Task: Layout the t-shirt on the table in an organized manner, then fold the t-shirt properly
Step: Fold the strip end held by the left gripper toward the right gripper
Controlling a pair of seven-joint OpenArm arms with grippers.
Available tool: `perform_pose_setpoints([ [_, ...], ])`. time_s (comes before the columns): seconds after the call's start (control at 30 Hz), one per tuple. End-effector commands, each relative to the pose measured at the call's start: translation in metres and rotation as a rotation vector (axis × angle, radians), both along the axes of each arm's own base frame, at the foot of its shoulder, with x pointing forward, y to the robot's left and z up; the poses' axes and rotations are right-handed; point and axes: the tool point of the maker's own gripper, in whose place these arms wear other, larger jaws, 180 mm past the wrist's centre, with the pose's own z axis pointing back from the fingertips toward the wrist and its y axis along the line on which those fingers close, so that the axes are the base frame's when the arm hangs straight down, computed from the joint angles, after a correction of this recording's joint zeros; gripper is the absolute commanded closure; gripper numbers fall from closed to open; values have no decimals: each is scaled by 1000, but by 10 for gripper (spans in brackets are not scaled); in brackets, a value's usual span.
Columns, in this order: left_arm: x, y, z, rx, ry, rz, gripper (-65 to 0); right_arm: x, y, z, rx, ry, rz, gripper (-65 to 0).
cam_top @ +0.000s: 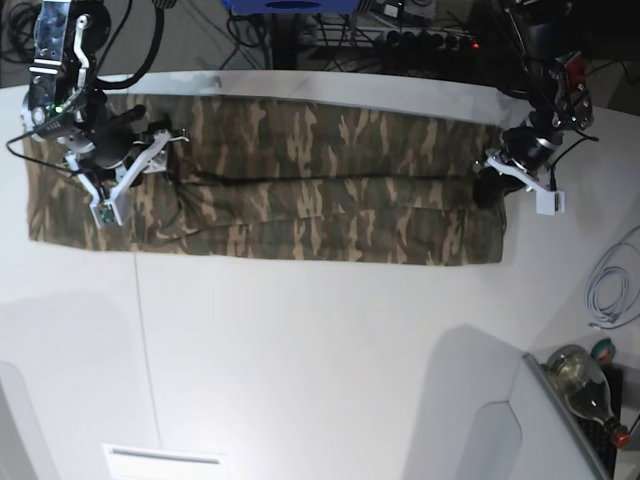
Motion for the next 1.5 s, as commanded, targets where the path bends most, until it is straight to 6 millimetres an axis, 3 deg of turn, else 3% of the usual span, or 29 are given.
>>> perform_pose_setpoints([
  [0.0, -15, 13, -14, 65, 111, -32, 0, 8, -2, 9, 3, -41, 0, -333],
  [0.13, 9, 56, 24, 159, 14, 14, 0, 4, -3, 7, 0, -32, 0, -333],
  [0.23, 28, 70, 67, 258, -93, -7, 0, 3, -6, 7, -8, -30, 2, -333],
  [0.33, 27, 58, 99, 388, -155, -74, 0, 3, -7, 7, -13, -30, 4, -333],
  [0.47, 21, 2, 113, 493, -192, -180, 0, 3, -10, 8, -18, -32, 6, -333],
  [0.53, 15, -34, 113, 493, -207, -249, 0, 4, -10, 8, -18, -35, 6, -333],
  [0.67, 4, -84, 98, 472, -184, -296, 0, 5, -13, 9, -21, -37, -3, -333],
  [0.9, 0, -149, 84, 421, -182, -400, 0, 5, -37, 11, -43, -44, -68, -333],
  [1.07, 6, -168, 77, 407, -176, -416, 0, 4, -38, 12, -43, -49, -50, -333],
  [1.23, 11, -168, 67, 393, -153, -406, 0, 3, -32, 12, -35, -52, -5, -333],
  [1.47, 13, -198, 65, 355, -164, -457, 0, 2, -31, 12, -34, -51, -4, -333],
])
